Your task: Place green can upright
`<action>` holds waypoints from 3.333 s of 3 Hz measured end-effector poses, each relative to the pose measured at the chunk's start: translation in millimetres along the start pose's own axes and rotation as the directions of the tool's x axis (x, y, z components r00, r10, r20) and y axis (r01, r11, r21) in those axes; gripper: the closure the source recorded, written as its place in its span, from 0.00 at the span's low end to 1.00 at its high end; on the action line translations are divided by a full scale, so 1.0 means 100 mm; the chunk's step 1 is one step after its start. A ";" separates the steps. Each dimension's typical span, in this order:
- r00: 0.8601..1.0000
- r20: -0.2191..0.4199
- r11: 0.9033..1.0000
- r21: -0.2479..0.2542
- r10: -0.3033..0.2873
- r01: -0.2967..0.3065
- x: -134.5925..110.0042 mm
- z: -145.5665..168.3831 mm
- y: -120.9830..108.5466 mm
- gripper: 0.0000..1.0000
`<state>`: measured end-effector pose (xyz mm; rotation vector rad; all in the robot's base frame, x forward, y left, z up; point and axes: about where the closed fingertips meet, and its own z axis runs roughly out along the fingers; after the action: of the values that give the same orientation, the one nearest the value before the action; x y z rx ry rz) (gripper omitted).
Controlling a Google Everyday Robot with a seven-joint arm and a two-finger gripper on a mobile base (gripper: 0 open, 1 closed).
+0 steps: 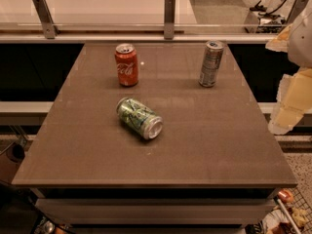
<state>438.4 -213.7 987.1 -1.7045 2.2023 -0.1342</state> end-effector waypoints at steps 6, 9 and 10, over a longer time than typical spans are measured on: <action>0.985 -0.030 0.970 -0.175 0.168 -0.170 -1.60 0.97 0.09 0.00; 0.977 -0.084 0.963 -0.172 0.194 -0.206 -1.91 1.24 0.09 0.00; 0.953 -0.167 0.948 -0.153 0.253 -0.279 -1.96 1.38 0.13 0.00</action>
Offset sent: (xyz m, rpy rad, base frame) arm 0.0151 0.0236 -0.0016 0.0699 -0.0174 0.0070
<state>514.1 -4.3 896.7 -1.5018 2.5984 0.0056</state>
